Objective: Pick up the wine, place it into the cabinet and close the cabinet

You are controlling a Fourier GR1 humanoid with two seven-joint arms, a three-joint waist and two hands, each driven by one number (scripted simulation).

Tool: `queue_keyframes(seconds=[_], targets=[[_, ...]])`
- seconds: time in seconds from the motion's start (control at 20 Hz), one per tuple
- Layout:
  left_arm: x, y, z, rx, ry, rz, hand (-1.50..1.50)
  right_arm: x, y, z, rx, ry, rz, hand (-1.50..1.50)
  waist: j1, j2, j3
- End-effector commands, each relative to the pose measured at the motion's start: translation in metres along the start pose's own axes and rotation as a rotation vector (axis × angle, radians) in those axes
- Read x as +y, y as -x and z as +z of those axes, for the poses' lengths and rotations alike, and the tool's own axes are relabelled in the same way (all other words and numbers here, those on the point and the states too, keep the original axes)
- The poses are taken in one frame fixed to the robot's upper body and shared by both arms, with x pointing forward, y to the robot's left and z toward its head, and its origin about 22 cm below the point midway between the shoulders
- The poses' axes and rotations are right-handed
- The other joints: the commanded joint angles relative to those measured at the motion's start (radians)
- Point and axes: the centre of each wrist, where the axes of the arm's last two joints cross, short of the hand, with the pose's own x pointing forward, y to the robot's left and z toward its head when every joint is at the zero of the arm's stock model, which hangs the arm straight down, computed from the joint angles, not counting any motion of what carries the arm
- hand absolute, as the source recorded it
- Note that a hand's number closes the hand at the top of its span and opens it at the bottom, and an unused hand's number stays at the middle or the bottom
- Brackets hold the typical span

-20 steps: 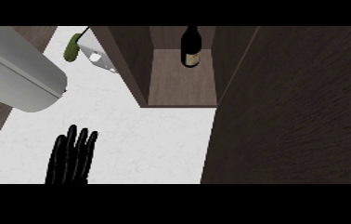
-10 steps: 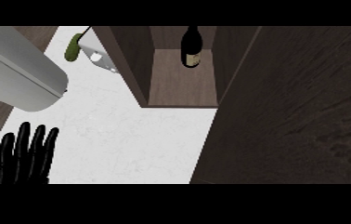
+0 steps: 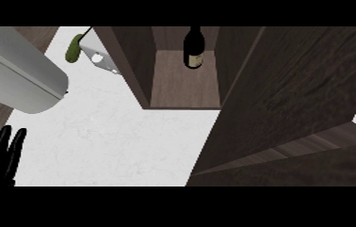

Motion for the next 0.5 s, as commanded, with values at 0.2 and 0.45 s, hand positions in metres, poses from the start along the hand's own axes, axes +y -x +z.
queue_keyframes(seconds=[0.2, 0.45], targets=[[0.021, -0.014, -0.010, -0.008, 0.023, -0.011, -1.50, 0.038, -0.011, -0.006, -0.121, -0.084, -0.010, 1.50, 0.003, 0.000, -0.001], [0.027, -0.018, -0.010, 0.004, 0.031, 0.011, -1.50, 0.053, -0.006, -0.027, -0.131, -0.049, 0.036, 1.50, 0.012, 0.000, -0.002]])
